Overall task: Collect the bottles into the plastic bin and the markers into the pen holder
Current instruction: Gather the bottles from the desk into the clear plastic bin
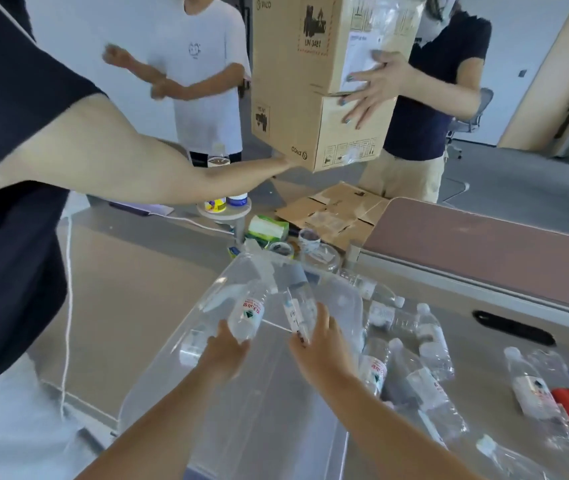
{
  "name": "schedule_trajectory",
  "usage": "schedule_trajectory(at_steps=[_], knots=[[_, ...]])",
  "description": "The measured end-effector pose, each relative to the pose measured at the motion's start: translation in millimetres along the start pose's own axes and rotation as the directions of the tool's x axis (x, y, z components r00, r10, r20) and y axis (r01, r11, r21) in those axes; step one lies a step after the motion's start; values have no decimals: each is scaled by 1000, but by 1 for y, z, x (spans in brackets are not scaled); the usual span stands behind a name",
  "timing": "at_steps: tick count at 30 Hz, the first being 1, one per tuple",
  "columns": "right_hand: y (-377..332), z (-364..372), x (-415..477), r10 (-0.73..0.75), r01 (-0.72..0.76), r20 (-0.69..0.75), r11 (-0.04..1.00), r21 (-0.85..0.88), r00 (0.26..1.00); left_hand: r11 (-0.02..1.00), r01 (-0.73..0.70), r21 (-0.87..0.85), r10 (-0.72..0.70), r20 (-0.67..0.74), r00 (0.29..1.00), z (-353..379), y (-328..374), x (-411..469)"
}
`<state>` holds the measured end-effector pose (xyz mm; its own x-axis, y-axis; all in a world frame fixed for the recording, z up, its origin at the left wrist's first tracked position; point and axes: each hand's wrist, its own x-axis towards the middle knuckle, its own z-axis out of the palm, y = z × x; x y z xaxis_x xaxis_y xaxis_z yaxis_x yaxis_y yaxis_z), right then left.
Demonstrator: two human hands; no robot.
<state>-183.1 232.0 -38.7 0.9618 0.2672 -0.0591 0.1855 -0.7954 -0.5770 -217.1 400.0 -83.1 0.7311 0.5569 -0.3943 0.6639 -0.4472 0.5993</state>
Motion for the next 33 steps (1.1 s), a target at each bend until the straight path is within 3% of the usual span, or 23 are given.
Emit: schedule_trajectory(at_steps=[4,9,13,16,20,24,29,33], knots=[[11,-2,19,20,-8,62,983,-185,998,990,122,73,-124,30,992,14,-7,4],[7,9,38,28,22,162,954,-300,986,990,92,107,-91,-7,996,31,5,5],[11,34,46,233,-213,233,971,-110,944,986,151,71,-150,-29,988,32,5,7],[14,44,53,304,-282,274,952,-118,912,994,106,41,-104,-30,994,22,15,9],[14,49,59,308,-256,283,945,-205,908,1000,27,10,-26,-59,998,7,33,3],[14,53,59,300,-293,285,954,-69,910,999,-22,-49,20,-47,999,-3,42,-5],[8,47,56,151,-141,222,988,-59,963,995,-92,-24,90,-74,993,-16,57,-16],[-1,5,52,56,-64,47,978,200,997,984,-177,-19,175,-78,981,-16,86,-23]])
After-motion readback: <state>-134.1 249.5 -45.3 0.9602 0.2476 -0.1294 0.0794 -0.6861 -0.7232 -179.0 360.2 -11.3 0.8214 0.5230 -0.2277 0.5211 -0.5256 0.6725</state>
